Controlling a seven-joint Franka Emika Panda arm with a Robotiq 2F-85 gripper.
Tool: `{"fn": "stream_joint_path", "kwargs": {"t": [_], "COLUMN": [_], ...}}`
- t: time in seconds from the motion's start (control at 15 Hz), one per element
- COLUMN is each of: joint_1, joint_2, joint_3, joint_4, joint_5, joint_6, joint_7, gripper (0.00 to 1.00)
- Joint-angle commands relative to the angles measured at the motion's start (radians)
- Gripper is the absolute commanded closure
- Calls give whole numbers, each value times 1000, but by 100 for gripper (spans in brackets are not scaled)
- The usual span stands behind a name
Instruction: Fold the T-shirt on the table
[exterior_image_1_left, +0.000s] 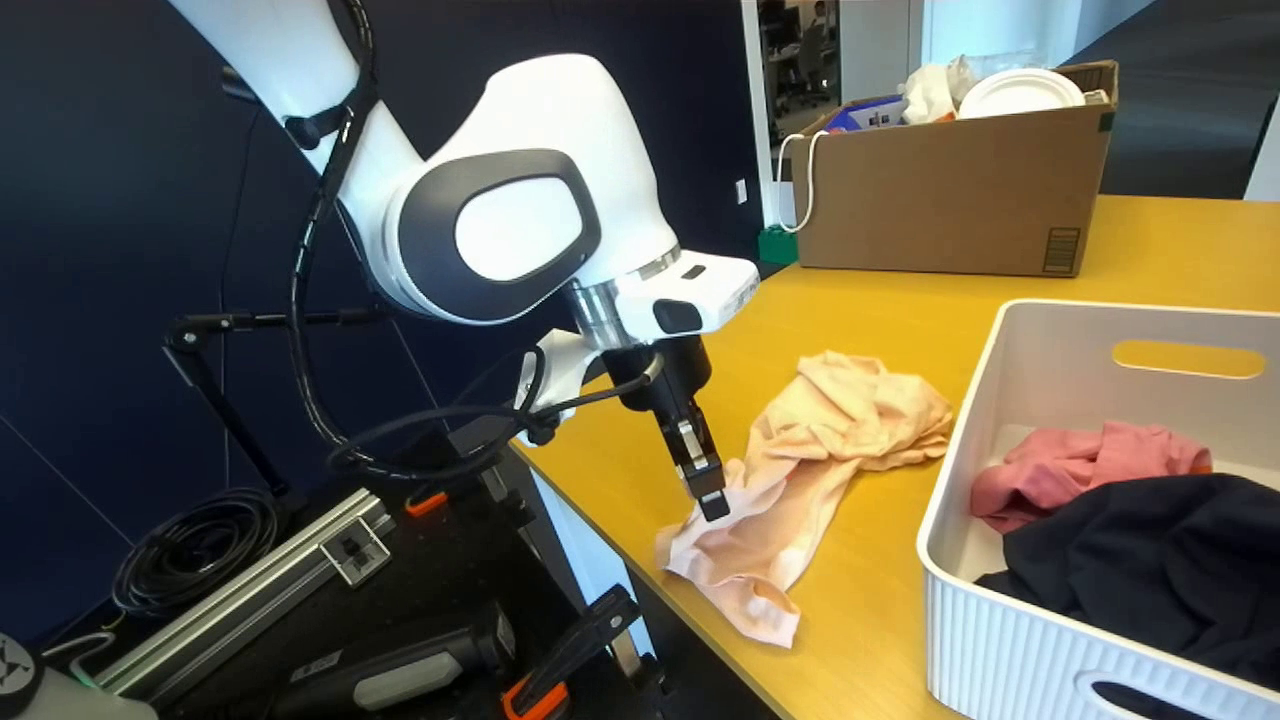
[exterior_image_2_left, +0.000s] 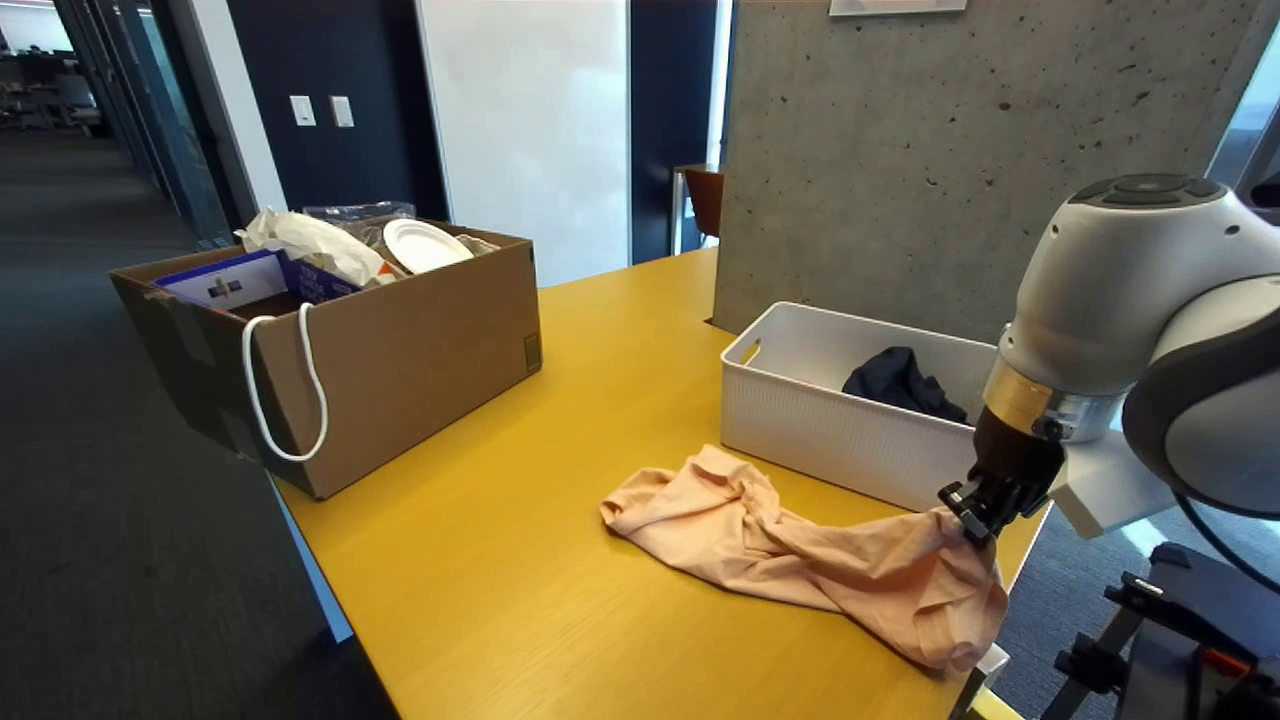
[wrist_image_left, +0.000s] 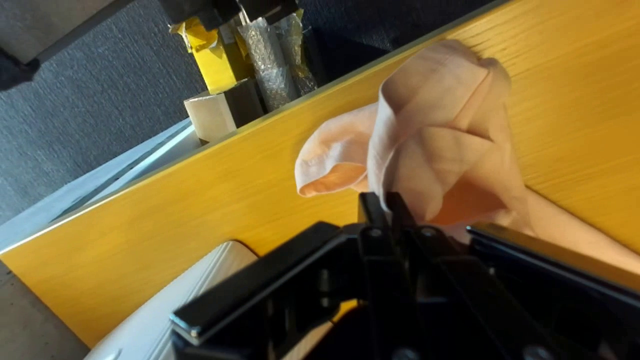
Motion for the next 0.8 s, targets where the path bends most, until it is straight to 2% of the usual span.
{"fn": "stream_joint_path", "kwargs": {"t": [0.0,0.07,0.13,0.2,0.4,0.73], "joint_1": [-128,-151,-163,-169,-164,-67], "joint_2": [64,88,111,125,156,113], "joint_3": [119,142,156,163,167,115], "joint_4": [69,93,114,126,154,105], "joint_5": [93,112,124,132,142,121], "joint_6": [-12,-18,-19,-16,-15,-16], "joint_7": [-89,-101,-107,-111,-110,-71], "gripper": [98,98,69,68,46,10]}}
